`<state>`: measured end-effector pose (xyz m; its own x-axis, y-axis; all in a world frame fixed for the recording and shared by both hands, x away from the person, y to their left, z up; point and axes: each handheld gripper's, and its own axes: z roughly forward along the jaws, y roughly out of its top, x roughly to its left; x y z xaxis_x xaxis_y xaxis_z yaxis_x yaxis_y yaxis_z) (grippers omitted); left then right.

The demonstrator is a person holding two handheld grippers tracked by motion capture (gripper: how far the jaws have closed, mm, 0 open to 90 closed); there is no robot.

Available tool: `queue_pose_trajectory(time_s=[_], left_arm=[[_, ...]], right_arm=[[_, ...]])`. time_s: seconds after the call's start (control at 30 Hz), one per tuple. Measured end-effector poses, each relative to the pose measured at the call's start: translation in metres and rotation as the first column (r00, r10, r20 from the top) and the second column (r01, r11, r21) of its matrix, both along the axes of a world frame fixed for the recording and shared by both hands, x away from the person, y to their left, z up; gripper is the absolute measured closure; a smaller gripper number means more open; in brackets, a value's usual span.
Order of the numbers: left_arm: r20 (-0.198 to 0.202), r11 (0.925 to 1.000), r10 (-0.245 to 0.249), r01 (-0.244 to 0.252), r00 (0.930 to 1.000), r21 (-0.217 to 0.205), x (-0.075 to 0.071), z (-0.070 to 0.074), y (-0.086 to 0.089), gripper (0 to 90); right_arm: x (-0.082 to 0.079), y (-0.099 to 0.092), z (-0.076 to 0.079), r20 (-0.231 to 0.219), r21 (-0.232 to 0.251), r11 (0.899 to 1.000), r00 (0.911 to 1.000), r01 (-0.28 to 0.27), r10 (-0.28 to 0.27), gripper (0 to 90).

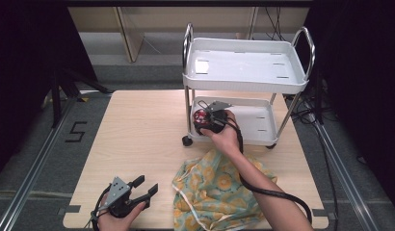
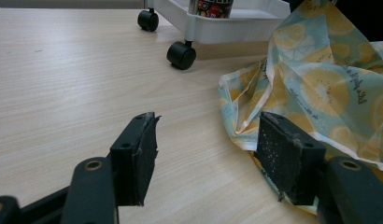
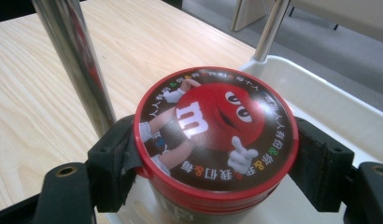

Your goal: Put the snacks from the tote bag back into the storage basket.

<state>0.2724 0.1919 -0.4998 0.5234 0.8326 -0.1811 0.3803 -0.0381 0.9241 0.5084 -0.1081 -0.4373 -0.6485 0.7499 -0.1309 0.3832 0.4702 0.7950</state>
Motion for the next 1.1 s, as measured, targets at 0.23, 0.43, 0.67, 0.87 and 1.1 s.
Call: queue_pose_trajectory(time_s=[0.23, 0.43, 0.67, 0.87, 1.1], left_arm=[[0.003, 0.9999, -0.011, 0.011, 0.9999, -0.004, 0.0, 0.0, -0.001, 37.6], [0.002, 1.0, -0.008, 0.008, 1.0, 0.002, 0.0, 0.0, 0.0, 37.6], [-0.002, 1.0, -0.001, 0.001, 1.0, 0.001, -0.001, 0.001, -0.001, 37.6], [-0.001, 1.0, 0.0, 0.0, 1.0, -0.001, -0.001, 0.001, -0.001, 37.6], [0.0, 0.9999, -0.012, 0.012, 0.9999, -0.004, 0.0, 0.0, -0.001, 37.6]], right_arm=[[-0.001, -0.001, -0.003, -0.009, 0.011, 1.0, 1.0, -0.003, 0.003, 26.1], [-0.001, -0.001, -0.005, 0.004, 0.003, 1.0, 1.0, -0.004, 0.004, 26.1], [-0.001, -0.001, -0.008, 0.005, -0.003, 1.0, 1.0, -0.004, 0.004, 26.1], [-0.002, -0.002, -0.011, -0.011, -0.011, 1.0, 0.9999, -0.008, 0.008, 26.1], [-0.002, -0.001, -0.012, -0.024, 0.0, 1.0, 0.9995, 0.02, -0.02, 26.1]])
